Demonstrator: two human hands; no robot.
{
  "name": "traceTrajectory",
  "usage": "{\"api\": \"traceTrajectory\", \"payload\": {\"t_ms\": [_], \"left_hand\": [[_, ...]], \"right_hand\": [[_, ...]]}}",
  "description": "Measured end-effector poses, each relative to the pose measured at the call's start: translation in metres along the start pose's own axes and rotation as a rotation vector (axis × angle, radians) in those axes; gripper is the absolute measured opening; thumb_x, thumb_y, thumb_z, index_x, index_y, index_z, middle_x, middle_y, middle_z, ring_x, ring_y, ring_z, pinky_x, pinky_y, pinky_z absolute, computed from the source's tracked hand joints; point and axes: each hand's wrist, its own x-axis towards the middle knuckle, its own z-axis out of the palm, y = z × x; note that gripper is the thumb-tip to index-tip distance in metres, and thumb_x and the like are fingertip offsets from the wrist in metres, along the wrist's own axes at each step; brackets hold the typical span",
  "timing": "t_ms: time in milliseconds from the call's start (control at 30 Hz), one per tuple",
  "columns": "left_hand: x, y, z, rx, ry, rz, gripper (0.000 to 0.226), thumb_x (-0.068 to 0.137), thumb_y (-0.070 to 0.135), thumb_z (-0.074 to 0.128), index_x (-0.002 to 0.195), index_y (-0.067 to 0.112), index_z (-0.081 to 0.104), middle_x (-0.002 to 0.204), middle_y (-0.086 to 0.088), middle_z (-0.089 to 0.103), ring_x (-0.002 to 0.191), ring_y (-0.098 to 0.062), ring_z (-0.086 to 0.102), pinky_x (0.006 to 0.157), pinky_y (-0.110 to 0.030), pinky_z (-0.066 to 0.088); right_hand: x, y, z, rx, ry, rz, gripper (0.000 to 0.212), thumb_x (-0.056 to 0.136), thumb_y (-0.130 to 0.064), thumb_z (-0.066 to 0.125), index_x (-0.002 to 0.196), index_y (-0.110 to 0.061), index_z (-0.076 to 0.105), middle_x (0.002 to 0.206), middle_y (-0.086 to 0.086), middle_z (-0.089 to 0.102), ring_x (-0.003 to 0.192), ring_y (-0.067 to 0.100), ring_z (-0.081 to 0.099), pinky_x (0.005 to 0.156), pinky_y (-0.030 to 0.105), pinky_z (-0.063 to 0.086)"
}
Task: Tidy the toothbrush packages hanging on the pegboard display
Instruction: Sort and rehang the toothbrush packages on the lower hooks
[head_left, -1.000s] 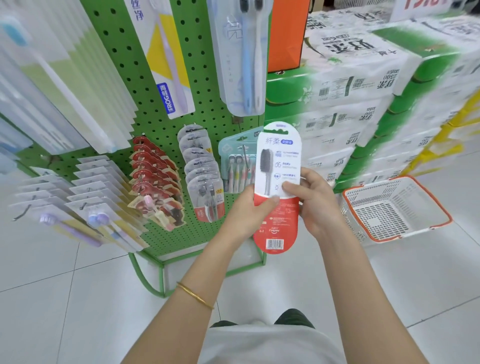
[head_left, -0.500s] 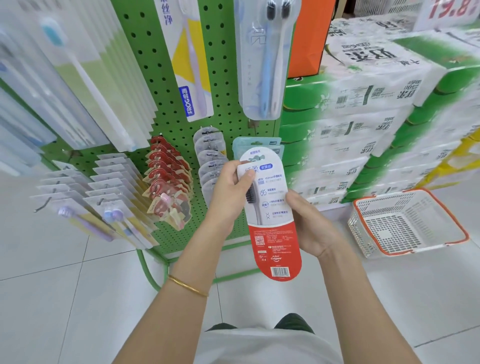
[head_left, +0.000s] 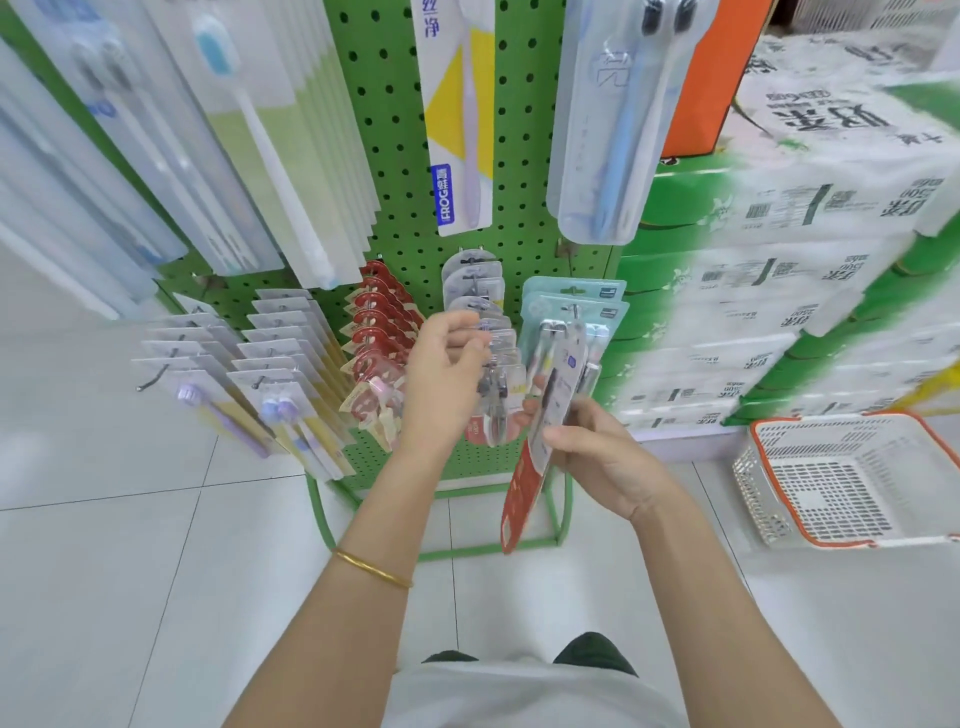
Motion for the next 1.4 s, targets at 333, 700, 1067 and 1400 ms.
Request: {"api": "traceTrajectory", "payload": {"t_ms": [333,700,1067,1400], "left_hand": [[0.007,-0.026,-0.021,0.064,0.019,-0.115,0.025,0.096,0.002,0.044,0.104,0.024,0.053,0.103,0.001,0.063,0.097,-0.014,0.063,0.088,-0.035,0.052],[0.025,-0.034,-0.027,0.067,-0.063,-0.134,0.031,0.092,0.0,0.046,0.102,0.027,0.054,0.101,0.006,0.061,0.092,-0.013,0.059,0.087,-0.039,0.053],[0.034,-0.038,-0.024,0.192,-0.102,-0.061,0.032,0.093,0.0,0.046,0.107,0.027,0.054,0.124,-0.002,0.052,0.091,0.0,0.056,0.093,-0.034,0.051],[0.035,-0.038,-0.018,0.229,-0.1,-0.059,0.033,0.092,-0.002,0.045,0.107,0.026,0.055,0.121,0.001,0.05,0.087,0.001,0.053,0.085,-0.013,0.043]], "right_hand": [[0.047,0.051,0.035,-0.604,0.462,-0.092,0.086,0.044,-0.036,0.092,0.109,-0.022,0.037,0.108,0.001,0.049,0.093,0.012,0.057,0.077,0.025,0.051],[0.072,0.084,0.05,-0.87,0.831,-0.172,0.087,0.045,-0.041,0.093,0.105,-0.001,0.043,0.094,0.004,0.045,0.089,0.029,0.049,0.074,0.047,0.047],[0.084,0.098,0.049,-0.911,0.879,-0.245,0.09,0.045,-0.044,0.091,0.109,-0.002,0.043,0.098,0.007,0.049,0.091,0.031,0.051,0.068,0.047,0.051],[0.074,0.097,0.051,-1.007,0.933,-0.249,0.103,0.052,-0.055,0.085,0.128,-0.001,0.043,0.105,0.011,0.053,0.096,0.03,0.053,0.075,0.044,0.049]]}}
